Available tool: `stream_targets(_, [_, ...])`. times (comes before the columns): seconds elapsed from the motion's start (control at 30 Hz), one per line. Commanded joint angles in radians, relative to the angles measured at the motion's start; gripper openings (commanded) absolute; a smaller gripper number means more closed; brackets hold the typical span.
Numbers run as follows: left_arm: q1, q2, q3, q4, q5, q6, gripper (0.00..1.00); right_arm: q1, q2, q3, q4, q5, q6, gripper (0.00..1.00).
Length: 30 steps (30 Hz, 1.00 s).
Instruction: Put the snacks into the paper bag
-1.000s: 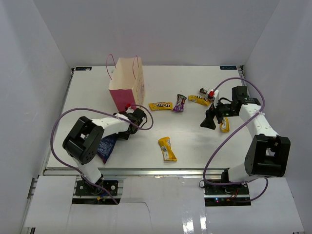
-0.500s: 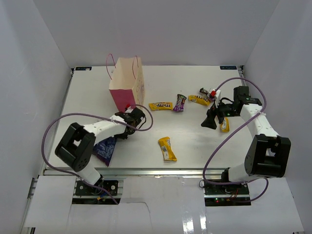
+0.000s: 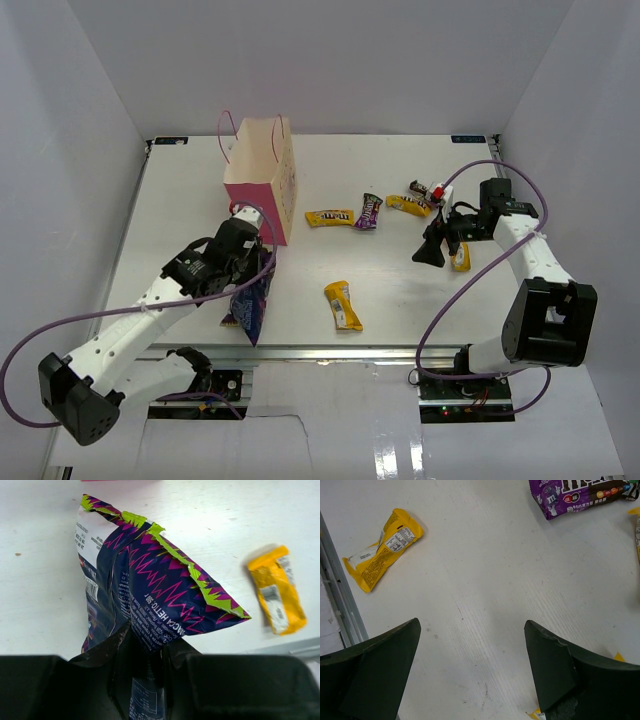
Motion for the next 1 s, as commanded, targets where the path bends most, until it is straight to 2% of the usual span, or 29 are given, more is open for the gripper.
stream_targets(0.0, [-0.003, -0.087, 0.018, 0.039, 0.092, -0.043, 0.0, -0.006, -0.023, 0.002, -0.017, -0.037, -0.012, 0.9])
stream_targets(0.3, [-0.003, -0.168, 0.189, 0.036, 0.208, 0.009, 0.0, -0.004, -0.026, -0.009, -0.011, -0.051, -0.014, 0.9])
stream_targets(0.63, [-0.004, -0.162, 0.383, 0.012, 0.245, 0.015, 0.0, -0.006, -0.021, -0.009, -0.01, -0.056, -0.012, 0.9])
stream_targets(0.8, [-0.004, -0.063, 0.58, 0.024, 0.187, 0.05, 0.0, -0.006, -0.018, -0.009, -0.011, -0.06, -0.014, 0.9])
stream_targets(0.97, [-0.004, 0.107, 0.884, 0.045, 0.089, 0.129, 0.0, -0.004, -0.01, -0.009, -0.011, -0.065, -0.014, 0.9])
